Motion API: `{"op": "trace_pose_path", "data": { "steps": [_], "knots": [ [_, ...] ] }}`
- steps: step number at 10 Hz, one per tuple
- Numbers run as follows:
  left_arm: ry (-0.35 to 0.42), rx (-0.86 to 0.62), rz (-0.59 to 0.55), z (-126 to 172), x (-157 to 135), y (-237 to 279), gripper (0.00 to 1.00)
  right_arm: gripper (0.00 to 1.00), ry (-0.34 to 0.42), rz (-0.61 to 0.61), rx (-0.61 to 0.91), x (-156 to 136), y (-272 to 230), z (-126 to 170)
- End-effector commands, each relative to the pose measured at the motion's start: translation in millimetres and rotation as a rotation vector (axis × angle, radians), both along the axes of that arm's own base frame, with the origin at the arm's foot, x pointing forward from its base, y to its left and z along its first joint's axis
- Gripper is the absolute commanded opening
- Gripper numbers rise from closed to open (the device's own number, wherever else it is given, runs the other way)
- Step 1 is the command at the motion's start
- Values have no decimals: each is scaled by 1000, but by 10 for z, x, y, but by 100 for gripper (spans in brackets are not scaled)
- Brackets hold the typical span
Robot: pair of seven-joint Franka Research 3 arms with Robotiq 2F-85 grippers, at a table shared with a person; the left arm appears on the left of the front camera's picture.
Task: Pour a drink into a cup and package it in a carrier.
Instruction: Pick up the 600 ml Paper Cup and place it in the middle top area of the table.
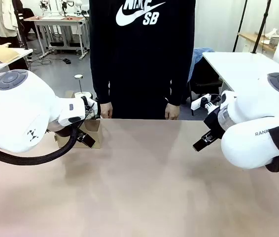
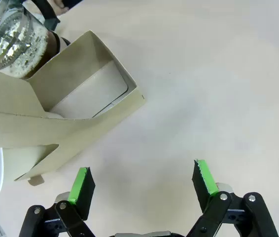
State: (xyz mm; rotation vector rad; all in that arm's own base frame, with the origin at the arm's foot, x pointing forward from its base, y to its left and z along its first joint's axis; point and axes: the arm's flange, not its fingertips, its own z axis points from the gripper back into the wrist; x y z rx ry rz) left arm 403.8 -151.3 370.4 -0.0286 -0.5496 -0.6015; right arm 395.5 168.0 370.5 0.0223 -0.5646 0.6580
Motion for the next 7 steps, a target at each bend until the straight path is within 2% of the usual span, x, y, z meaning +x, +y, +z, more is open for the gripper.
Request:
{"op": "trace_pose_path", "data": {
  "steps": [1,7],
  "knots": [
    [0,0,0,0,0,0,100,100,0,0,0,0,0,0],
    [0,0,0,0,0,0,100,100,0,0,0,0,0,0]
  ]
}}
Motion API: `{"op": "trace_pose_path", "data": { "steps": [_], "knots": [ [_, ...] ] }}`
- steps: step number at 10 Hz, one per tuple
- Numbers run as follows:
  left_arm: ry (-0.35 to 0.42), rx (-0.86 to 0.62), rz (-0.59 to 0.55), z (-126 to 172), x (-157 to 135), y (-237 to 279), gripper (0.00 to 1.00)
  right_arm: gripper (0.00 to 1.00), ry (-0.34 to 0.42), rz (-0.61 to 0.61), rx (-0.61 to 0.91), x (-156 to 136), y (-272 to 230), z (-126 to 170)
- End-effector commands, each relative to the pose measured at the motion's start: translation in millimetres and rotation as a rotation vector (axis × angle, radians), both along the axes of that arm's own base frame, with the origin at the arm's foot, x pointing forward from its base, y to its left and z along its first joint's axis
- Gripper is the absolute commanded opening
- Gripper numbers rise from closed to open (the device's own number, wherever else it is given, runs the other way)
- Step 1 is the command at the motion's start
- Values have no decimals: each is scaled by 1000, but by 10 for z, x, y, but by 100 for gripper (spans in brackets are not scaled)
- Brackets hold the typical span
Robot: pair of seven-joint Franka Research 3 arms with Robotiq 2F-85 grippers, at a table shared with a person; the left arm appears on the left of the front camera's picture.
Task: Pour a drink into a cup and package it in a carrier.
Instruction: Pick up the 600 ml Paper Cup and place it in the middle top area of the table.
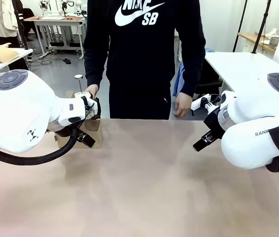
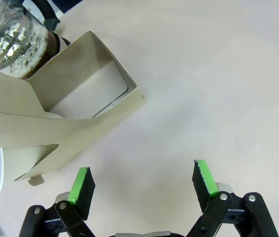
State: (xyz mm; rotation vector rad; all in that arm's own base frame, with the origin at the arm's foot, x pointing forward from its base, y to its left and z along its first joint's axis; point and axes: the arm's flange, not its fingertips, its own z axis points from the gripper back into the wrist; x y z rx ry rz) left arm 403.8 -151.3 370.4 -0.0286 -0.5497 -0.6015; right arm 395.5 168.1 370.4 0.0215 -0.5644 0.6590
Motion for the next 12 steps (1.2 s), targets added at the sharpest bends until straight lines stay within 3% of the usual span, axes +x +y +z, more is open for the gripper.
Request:
{"op": "trace_pose_path", "data": {
  "steps": [1,3,7,10,12],
  "knots": [
    [0,0,0,0,0,0,100,100,0,-1,1,0,-1,2],
    [0,0,0,0,0,0,100,100,0,0,0,0,0,0],
    [0,0,0,0,0,0,100,100,-2,72,67,602,-377,1180],
    [0,0,0,0,0,0,100,100,36,318,190,907,-1223,1755],
    [0,0,0,0,0,0,100,100,-7,454,291,931,-2017,1781]
  ]
}}
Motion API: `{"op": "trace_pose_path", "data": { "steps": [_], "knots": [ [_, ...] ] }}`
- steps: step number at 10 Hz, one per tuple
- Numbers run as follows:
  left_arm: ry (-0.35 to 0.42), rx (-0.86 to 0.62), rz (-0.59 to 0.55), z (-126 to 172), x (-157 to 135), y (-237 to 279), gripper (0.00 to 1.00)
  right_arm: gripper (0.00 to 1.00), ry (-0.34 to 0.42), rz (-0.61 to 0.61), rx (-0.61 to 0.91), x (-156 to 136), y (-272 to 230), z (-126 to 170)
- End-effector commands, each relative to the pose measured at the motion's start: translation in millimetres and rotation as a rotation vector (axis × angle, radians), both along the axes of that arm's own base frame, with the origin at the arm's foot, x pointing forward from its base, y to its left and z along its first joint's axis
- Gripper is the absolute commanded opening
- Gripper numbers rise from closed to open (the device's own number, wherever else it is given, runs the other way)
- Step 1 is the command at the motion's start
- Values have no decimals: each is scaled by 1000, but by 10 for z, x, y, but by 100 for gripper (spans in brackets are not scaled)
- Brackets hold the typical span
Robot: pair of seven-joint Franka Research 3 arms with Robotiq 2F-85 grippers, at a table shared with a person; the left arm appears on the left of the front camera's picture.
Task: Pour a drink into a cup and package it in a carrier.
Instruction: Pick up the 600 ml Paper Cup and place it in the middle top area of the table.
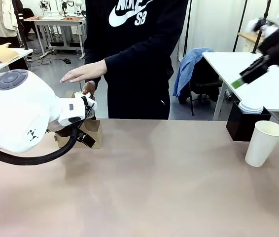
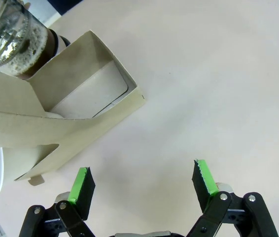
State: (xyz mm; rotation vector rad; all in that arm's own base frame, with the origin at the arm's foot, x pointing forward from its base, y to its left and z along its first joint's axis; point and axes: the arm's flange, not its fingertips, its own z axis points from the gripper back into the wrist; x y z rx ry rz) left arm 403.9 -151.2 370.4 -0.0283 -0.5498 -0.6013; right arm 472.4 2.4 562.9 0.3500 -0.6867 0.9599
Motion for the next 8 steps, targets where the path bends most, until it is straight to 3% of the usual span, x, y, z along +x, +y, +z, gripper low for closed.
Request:
{"op": "trace_pose_path", "data": {
  "steps": [1,3,5,6,8],
  "knots": [
    [0,0,0,-1,-1,-1,100,100,6,133,128,167,-782,-279],
    [0,0,0,-1,-1,-1,100,100,-6,109,368,178,-1594,-808],
    [0,0,0,-1,-1,-1,100,100,-169,196,527,62,-2092,-1405],
    [0,0,0,-1,-1,-1,100,100,-169,208,635,53,-2227,-1657],
    [0,0,0,-1,-1,-1,100,100,-207,194,558,10,-2063,-1753]
  ]
}}
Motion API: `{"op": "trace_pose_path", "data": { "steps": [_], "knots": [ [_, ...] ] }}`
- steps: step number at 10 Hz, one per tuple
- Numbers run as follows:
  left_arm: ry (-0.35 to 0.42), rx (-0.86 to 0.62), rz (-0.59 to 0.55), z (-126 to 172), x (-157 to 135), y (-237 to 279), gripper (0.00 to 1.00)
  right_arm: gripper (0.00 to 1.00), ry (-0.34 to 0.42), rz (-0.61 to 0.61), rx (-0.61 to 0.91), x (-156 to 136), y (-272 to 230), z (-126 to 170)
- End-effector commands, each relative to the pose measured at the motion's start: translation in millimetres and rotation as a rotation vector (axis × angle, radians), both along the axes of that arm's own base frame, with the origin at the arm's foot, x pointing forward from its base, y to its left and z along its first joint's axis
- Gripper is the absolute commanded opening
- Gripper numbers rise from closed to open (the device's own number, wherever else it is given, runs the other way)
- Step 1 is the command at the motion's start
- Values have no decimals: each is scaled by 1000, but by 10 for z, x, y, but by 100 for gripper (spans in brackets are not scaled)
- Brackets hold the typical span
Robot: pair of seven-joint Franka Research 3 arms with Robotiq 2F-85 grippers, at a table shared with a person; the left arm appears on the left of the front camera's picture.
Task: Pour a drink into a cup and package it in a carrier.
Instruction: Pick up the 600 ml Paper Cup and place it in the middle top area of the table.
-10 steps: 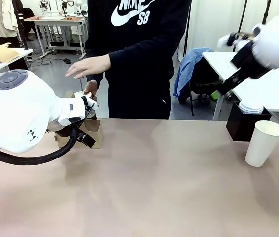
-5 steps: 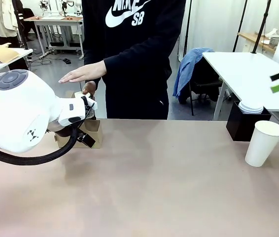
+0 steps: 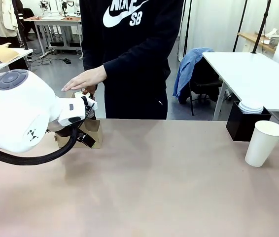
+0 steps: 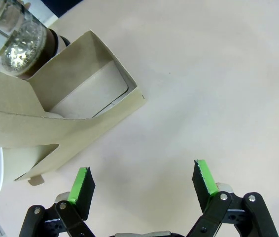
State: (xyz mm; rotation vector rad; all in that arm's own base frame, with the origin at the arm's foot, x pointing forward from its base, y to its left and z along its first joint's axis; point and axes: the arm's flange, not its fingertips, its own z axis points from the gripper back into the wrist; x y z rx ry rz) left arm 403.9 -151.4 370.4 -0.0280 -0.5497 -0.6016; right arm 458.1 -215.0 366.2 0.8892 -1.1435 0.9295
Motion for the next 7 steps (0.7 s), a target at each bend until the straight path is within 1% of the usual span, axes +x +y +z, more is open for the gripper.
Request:
{"op": "trace_pose_path", "data": {
  "steps": [1,4,5,6,7],
  "knots": [
    [0,-1,0,0,-1,1,100,100,2,-23,-4,-85,-33,156],
    [0,-1,0,0,-1,1,100,100,2,-23,-4,-85,-33,156],
    [0,-1,0,0,-1,1,100,100,-12,-10,-1,-25,-54,69],
    [0,-1,0,0,-1,1,100,100,-40,-38,74,-80,-147,-119],
    [0,-1,0,0,-1,1,100,100,-87,-64,128,-170,-225,-278]
  ]
}}
